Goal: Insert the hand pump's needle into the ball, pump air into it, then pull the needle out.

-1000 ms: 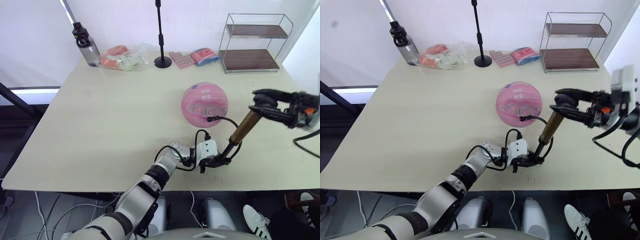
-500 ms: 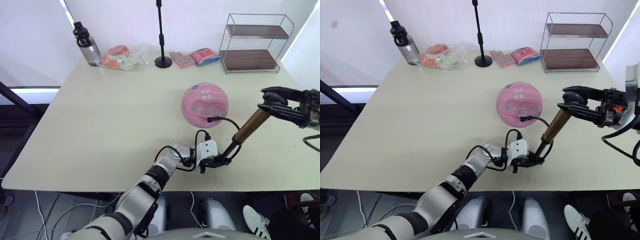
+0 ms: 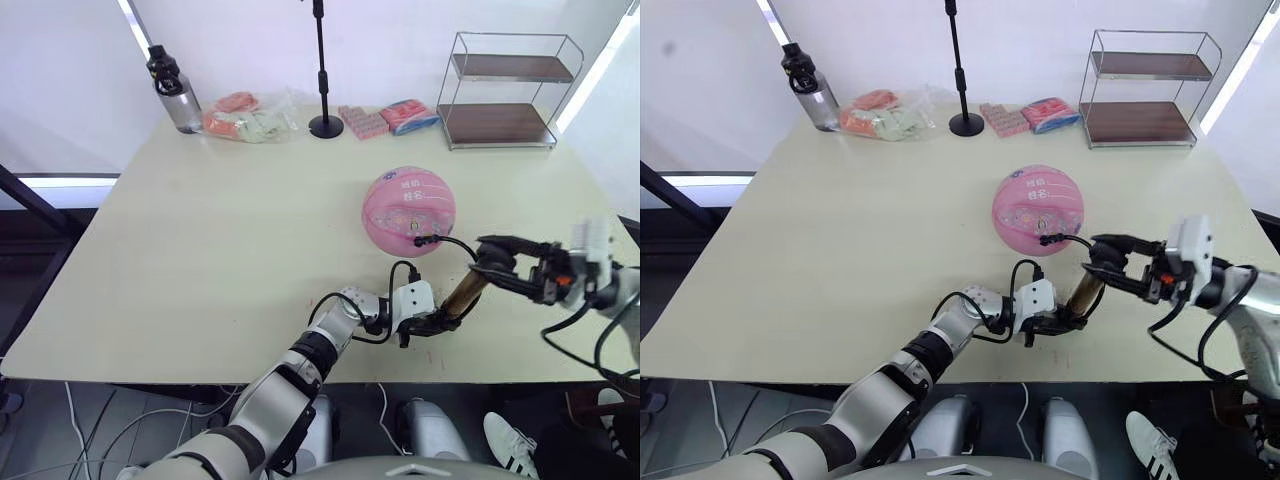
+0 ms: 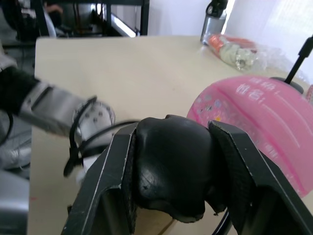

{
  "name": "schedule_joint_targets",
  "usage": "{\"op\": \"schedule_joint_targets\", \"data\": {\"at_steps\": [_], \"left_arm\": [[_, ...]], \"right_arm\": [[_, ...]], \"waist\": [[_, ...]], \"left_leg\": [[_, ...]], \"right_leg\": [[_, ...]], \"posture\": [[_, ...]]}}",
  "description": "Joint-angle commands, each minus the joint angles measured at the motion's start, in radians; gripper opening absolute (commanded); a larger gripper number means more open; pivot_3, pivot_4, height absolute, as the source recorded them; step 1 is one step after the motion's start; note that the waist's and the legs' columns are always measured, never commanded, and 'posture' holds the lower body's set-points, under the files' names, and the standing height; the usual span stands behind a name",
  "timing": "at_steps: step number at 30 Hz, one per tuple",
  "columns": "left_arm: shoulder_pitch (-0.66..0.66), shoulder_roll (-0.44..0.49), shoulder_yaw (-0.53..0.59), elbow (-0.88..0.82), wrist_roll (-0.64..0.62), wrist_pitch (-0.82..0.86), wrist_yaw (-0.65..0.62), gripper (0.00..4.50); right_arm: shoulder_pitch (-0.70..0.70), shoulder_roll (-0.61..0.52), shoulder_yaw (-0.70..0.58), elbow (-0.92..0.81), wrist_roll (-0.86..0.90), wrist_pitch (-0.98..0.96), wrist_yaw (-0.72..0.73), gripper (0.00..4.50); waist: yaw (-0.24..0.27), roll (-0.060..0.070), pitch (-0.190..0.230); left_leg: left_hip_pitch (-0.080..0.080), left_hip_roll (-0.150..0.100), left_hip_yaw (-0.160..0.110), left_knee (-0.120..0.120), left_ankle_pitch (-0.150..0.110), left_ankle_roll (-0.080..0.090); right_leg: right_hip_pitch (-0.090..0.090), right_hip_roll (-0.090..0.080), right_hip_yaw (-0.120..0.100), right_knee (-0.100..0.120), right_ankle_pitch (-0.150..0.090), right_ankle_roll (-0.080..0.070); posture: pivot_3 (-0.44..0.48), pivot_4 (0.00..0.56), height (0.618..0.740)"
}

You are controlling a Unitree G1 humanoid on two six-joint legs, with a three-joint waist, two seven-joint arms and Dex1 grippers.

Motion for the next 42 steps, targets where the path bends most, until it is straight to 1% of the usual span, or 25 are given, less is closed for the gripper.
{"op": "schedule_joint_targets", "data": {"at_steps": [1, 2, 4, 6, 10, 14, 17, 18, 20, 24, 28, 32, 35, 37, 42], "left_arm": [[0.027, 0.011, -0.033, 0.045, 0.040, 0.028, -0.014, 1.11], [0.027, 0.011, -0.034, 0.044, 0.041, 0.027, -0.013, 1.11], [0.028, 0.012, -0.032, 0.043, 0.041, 0.028, -0.013, 1.11], [0.029, 0.013, -0.029, 0.042, 0.040, 0.030, -0.013, 1.11], [0.031, 0.014, -0.029, 0.039, 0.041, 0.028, -0.012, 1.11], [0.029, 0.015, -0.031, 0.042, 0.043, 0.024, -0.014, 1.11], [0.027, 0.015, -0.031, 0.046, 0.043, 0.022, -0.015, 1.11], [0.026, 0.015, -0.031, 0.047, 0.042, 0.022, -0.016, 1.11], [0.025, 0.015, -0.030, 0.049, 0.042, 0.022, -0.017, 1.10], [0.021, 0.016, -0.031, 0.054, 0.043, 0.018, -0.019, 1.10], [0.018, 0.016, -0.032, 0.058, 0.044, 0.015, -0.020, 1.10], [0.017, 0.016, -0.032, 0.060, 0.045, 0.014, -0.018, 1.10], [0.017, 0.017, -0.032, 0.059, 0.044, 0.013, -0.018, 1.10], [0.017, 0.017, -0.032, 0.059, 0.044, 0.014, -0.018, 1.10], [0.018, 0.017, -0.031, 0.057, 0.043, 0.015, -0.016, 1.10]], "right_arm": [[0.044, 0.008, 0.054, 0.113, -0.106, -0.064, 0.020, 1.65], [0.044, 0.010, 0.055, 0.109, -0.100, -0.066, 0.023, 1.65], [0.036, 0.007, 0.049, 0.086, -0.075, -0.060, 0.023, 1.65], [0.020, -0.009, 0.031, 0.059, -0.050, -0.041, 0.024, 1.65], [-0.040, -0.059, -0.035, -0.016, 0.037, 0.044, 0.010, 1.65], [-0.104, -0.111, -0.121, -0.097, 0.177, 0.182, -0.033, 1.65], [-0.127, -0.166, -0.178, -0.137, 0.252, 0.272, -0.026, 1.65], [-0.141, -0.195, -0.200, -0.143, 0.271, 0.299, -0.018, 1.65], [-0.171, -0.236, -0.233, -0.147, 0.299, 0.339, -0.014, 1.65], [-0.232, -0.283, -0.276, -0.143, 0.350, 0.403, -0.019, 1.65], [-0.323, -0.340, -0.316, -0.123, 0.410, 0.476, -0.026, 1.65], [-0.373, -0.389, -0.329, -0.108, 0.431, 0.529, -0.008, 1.65], [-0.402, -0.403, -0.327, -0.094, 0.420, 0.539, 0.001, 1.65], [-0.382, -0.390, -0.313, -0.107, 0.411, 0.543, 0.007, 1.65], [-0.229, -0.317, -0.271, -0.147, 0.328, 0.491, 0.024, 1.65]], "waist": [[0.000, 0.000, 0.000], [-0.001, 0.000, 0.000], [0.000, -0.001, 0.000], [0.000, 0.000, 0.000], [0.000, 0.001, 0.001], [0.001, 0.007, 0.005], [0.002, 0.008, 0.005], [0.002, 0.008, 0.005], [0.002, 0.008, 0.005], [0.002, 0.008, 0.006], [0.001, 0.010, 0.007], [0.002, 0.009, 0.008], [0.002, 0.012, 0.010], [0.002, 0.012, 0.010], [0.003, 0.011, 0.009]], "left_leg": [[0.001, 0.000, 0.000, 0.000, 0.000, 0.000], [0.002, 0.000, 0.000, 0.000, 0.000, 0.000], [0.007, 0.001, 0.000, 0.000, 0.000, 0.000], [0.008, 0.001, 0.000, -0.001, 0.000, 0.000], [0.007, 0.001, 0.000, 0.000, 0.000, 0.000], [0.004, 0.000, 0.000, 0.000, 0.000, 0.000], [-0.005, 0.000, 0.000, 0.000, 0.000, 0.000], [-0.006, 0.000, 0.000, 0.000, 0.000, 0.000], [-0.006, 0.000, 0.000, 0.000, 0.000, 0.000], [-0.006, -0.001, 0.000, 0.000, 0.000, 0.000], [-0.006, 0.000, 0.000, 0.000, 0.000, 0.000], [-0.006, 0.000, 0.000, 0.000, 0.000, 0.000], [-0.009, -0.001, 0.001, 0.000, 0.000, 0.000], [-0.010, -0.001, 0.001, 0.000, 0.000, 0.000], [-0.009, 0.000, 0.000, -0.001, 0.000, 0.000]], "right_leg": [[0.001, 0.000, 0.000, 0.000, 0.000, 0.000], [0.001, 0.000, 0.000, 0.000, 0.000, 0.000], [0.007, 0.000, 0.000, 0.000, 0.000, 0.000], [0.007, 0.000, 0.000, 0.000, -0.002, -0.003], [0.007, -0.001, 0.000, 0.000, -0.002, -0.002], [0.004, -0.001, 0.000, 0.000, -0.001, -0.001], [-0.005, -0.001, 0.001, 0.000, 0.000, 0.000], [-0.005, -0.001, 0.000, 0.000, 0.000, 0.000], [-0.005, -0.002, 0.001, 0.000, 0.000, 0.000], [-0.005, -0.002, 0.000, -0.001, 0.000, 0.000], [-0.005, -0.002, 0.001, -0.001, 0.000, 0.000], [-0.005, -0.002, 0.001, 0.000, 0.000, 0.000], [-0.008, -0.003, 0.001, 0.000, 0.000, 0.000], [-0.009, -0.003, 0.001, 0.000, 0.000, 0.000], [-0.008, -0.002, 0.001, 0.000, 0.000, 0.000]], "posture": [[0.000, 0.150, 0.740], [0.000, 0.150, 0.740], [0.000, 0.150, 0.740], [0.000, 0.150, 0.740], [0.000, 0.150, 0.740], [0.000, 0.150, 0.740], [0.000, 0.150, 0.740], [0.000, 0.150, 0.740], [0.000, 0.150, 0.740], [0.000, 0.150, 0.740], [0.000, 0.150, 0.740], [0.000, 0.150, 0.740], [0.000, 0.150, 0.740], [0.000, 0.150, 0.740], [0.000, 0.150, 0.740]]}}
